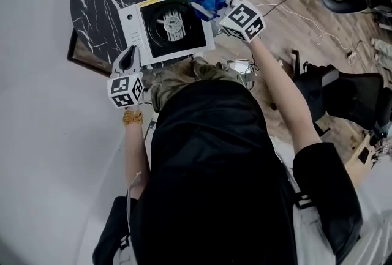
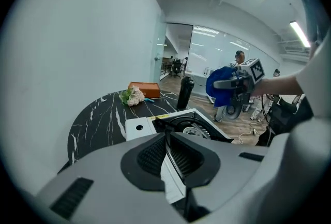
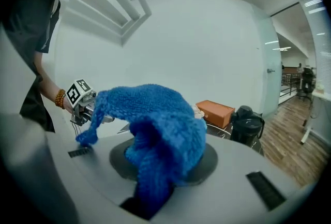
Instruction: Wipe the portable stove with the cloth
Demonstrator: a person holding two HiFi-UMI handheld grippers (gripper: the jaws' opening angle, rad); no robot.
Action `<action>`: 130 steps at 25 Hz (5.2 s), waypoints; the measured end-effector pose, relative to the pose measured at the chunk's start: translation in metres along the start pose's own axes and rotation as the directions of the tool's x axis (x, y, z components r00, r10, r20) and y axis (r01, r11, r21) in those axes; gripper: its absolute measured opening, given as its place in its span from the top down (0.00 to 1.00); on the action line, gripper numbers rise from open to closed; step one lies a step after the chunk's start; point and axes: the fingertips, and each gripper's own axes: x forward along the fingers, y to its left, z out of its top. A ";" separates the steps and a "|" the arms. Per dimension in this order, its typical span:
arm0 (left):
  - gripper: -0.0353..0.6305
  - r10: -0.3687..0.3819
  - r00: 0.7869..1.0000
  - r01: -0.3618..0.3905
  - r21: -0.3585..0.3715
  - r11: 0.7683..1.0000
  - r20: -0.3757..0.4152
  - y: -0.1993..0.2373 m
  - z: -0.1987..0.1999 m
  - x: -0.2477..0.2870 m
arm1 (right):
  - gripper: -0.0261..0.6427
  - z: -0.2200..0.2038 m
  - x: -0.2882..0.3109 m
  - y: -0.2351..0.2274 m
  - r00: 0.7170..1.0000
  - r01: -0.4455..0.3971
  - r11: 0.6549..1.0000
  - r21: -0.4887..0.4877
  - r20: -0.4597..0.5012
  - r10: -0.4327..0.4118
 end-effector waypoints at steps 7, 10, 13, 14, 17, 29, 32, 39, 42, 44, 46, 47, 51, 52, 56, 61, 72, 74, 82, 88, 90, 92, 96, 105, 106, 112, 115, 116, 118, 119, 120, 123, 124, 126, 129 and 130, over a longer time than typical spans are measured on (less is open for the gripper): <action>0.92 -0.045 0.999 0.044 -0.032 0.999 -0.030 0.011 -0.010 0.020 | 0.83 -0.035 0.034 -0.017 0.993 0.007 0.998 0.058 -0.116 0.000; 0.92 -0.055 0.998 0.054 -0.051 0.997 -0.026 0.012 -0.012 0.024 | 0.69 -0.055 0.044 -0.013 0.987 0.001 0.996 0.084 -0.161 0.013; 0.92 -0.069 0.997 0.067 -0.051 0.996 -0.035 0.011 -0.016 0.026 | 0.61 -0.086 0.048 -0.007 0.967 -0.022 0.997 0.073 -0.253 0.039; 0.92 -0.074 0.997 0.073 -0.046 0.996 -0.038 0.010 -0.017 0.026 | 0.61 -0.093 0.046 -0.006 0.962 -0.027 0.997 0.066 -0.271 0.043; 0.92 -0.081 0.996 0.079 -0.045 0.996 -0.043 0.008 -0.020 0.028 | 0.61 -0.110 0.035 -0.006 0.951 -0.020 0.997 0.079 -0.306 0.044; 0.92 -0.097 0.995 0.095 -0.044 0.994 -0.032 -0.002 -0.015 0.031 | 0.86 -0.053 0.035 -0.049 1.000 0.029 0.939 0.342 -0.014 -0.025; 0.92 -0.100 0.994 0.098 -0.046 0.994 -0.033 -0.007 -0.014 0.032 | 0.68 -0.086 0.048 -0.053 0.986 0.073 0.950 0.304 -0.165 -0.023; 0.92 -0.088 0.995 0.087 -0.033 0.996 -0.039 -0.007 -0.013 0.028 | 0.63 -0.133 0.033 -0.039 0.914 0.105 0.994 -0.004 -0.393 -0.098; 0.92 -0.085 0.995 0.084 -0.035 0.996 -0.053 -0.006 -0.018 0.027 | 0.70 -0.144 0.031 -0.030 0.897 0.056 0.998 0.002 -0.439 -0.049; 0.92 -0.085 0.995 0.083 -0.028 0.996 -0.056 -0.005 -0.018 0.027 | 0.82 -0.147 0.036 -0.026 0.893 -0.001 1.000 0.009 -0.450 0.005; 0.92 -0.075 0.995 0.074 -0.004 0.997 -0.074 -0.003 -0.020 0.028 | 0.85 -0.140 0.040 -0.039 0.891 0.013 1.000 -0.017 -0.453 -0.019; 0.92 -0.061 0.994 0.063 0.014 0.998 -0.092 -0.001 -0.022 0.030 | 0.85 -0.133 0.042 -0.050 0.893 0.044 0.999 -0.023 -0.447 -0.050; 0.68 -0.016 0.973 0.016 -0.003 1.000 -0.228 0.018 -0.050 0.034 | 0.86 -0.129 0.060 -0.073 0.861 0.054 0.997 -0.057 -0.503 -0.076; 0.63 -0.016 0.966 0.009 -0.029 1.000 -0.258 0.021 -0.058 0.034 | 0.86 -0.132 0.064 -0.072 0.852 0.036 0.997 -0.074 -0.519 -0.069; 0.63 -0.017 0.940 -0.007 -0.070 0.998 -0.340 0.029 -0.085 0.037 | 0.87 -0.134 0.059 -0.067 0.850 0.014 0.998 -0.060 -0.524 -0.043; 0.63 0.018 0.934 -0.006 0.034 0.999 -0.357 0.030 -0.096 0.047 | 0.87 -0.140 0.047 -0.042 0.847 -0.019 0.996 -0.082 -0.531 -0.028; 0.63 0.061 0.924 -0.045 0.050 0.998 -0.377 0.032 -0.091 0.054 | 0.88 -0.161 0.016 0.017 0.854 -0.059 0.997 -0.058 -0.520 0.020; 0.63 0.062 0.921 -0.044 0.057 0.997 -0.386 0.032 -0.090 0.054 | 0.88 -0.165 0.009 0.031 0.851 -0.078 0.995 -0.065 -0.524 0.033; 0.63 0.059 0.911 -0.030 0.077 0.997 -0.409 0.031 -0.090 0.054 | 0.88 -0.176 -0.014 0.073 0.834 -0.138 0.987 -0.087 -0.547 0.068; 0.63 0.044 0.899 -0.001 0.099 0.995 -0.436 0.030 -0.088 0.059 | 0.88 -0.181 -0.021 0.082 0.797 -0.166 0.985 -0.056 -0.596 0.100; 0.63 0.030 0.889 0.046 0.155 0.987 -0.458 0.028 -0.084 0.060 | 0.88 -0.182 -0.018 0.080 0.779 -0.159 0.987 -0.023 -0.617 0.112; 0.67 0.009 0.871 0.123 0.236 0.964 -0.491 0.021 -0.082 0.059 | 0.88 -0.185 -0.016 0.083 0.760 -0.143 0.989 0.035 -0.637 0.132; 0.76 -0.052 0.825 0.309 0.373 0.875 -0.562 0.007 -0.083 0.065 | 0.88 -0.187 -0.013 0.085 0.718 -0.079 0.992 0.095 -0.685 0.122; 0.71 -0.214 0.834 0.427 0.349 0.834 -0.508 0.020 -0.069 0.068 | 0.88 -0.184 -0.010 0.077 0.631 0.081 0.993 0.085 -0.776 0.015; 0.69 -0.197 0.845 0.408 0.360 0.839 -0.498 0.026 -0.066 0.067 | 0.88 -0.185 -0.011 0.079 0.620 0.086 0.993 0.087 -0.784 0.015; 0.67 -0.200 0.847 0.425 0.403 0.811 -0.492 0.050 -0.052 0.084 | 0.88 -0.151 0.003 0.049 0.700 0.147 0.984 0.104 -0.714 -0.029; 0.67 -0.214 0.852 0.434 0.415 0.800 -0.478 0.051 -0.044 0.095 | 0.88 -0.127 0.029 0.021 0.718 0.098 0.992 0.082 -0.696 -0.014; 0.67 -0.211 0.852 0.431 0.413 0.802 -0.479 0.050 -0.044 0.095 | 0.88 -0.130 0.037 0.017 0.694 0.058 0.996 0.065 -0.720 0.007; 0.67 -0.198 0.853 0.421 0.411 0.809 -0.484 0.049 -0.044 0.094 | 0.87 -0.139 0.049 0.012 0.643 -0.020 0.998 0.056 -0.764 0.056; 0.67 -0.191 0.854 0.415 0.412 0.811 -0.484 0.049 -0.044 0.095 | 0.87 -0.140 0.054 0.011 0.625 -0.050 0.997 0.060 -0.776 0.078; 0.67 -0.187 0.855 0.411 0.410 0.814 -0.484 0.049 -0.043 0.095 | 0.87 -0.137 0.057 0.011 0.616 -0.077 0.995 0.064 -0.782 0.098; 0.67 -0.187 0.853 0.405 0.393 0.826 -0.487 0.048 -0.044 0.096 | 0.87 -0.111 0.060 0.020 0.630 -0.152 0.987 0.047 -0.765 0.133; 0.67 -0.185 0.853 0.401 0.387 0.830 -0.487 0.048 -0.044 0.096 | 0.88 -0.098 0.059 0.022 0.649 -0.165 0.986 0.035 -0.749 0.135; 0.67 -0.177 0.855 0.391 0.381 0.837 -0.488 0.049 -0.043 0.096 | 0.88 -0.068 0.055 0.017 0.716 -0.150 0.988 0.025 -0.687 0.126; 0.67 -0.165 0.857 0.377 0.375 0.847 -0.489 0.049 -0.042 0.098 | 0.88 -0.031 0.043 -0.007 0.799 -0.050 0.998 0.040 -0.597 0.064; 0.67 -0.162 0.857 0.373 0.371 0.851 -0.490 0.048 -0.043 0.099 | 0.88 -0.032 0.040 -0.016 0.796 -0.023 0.999 0.037 -0.603 0.041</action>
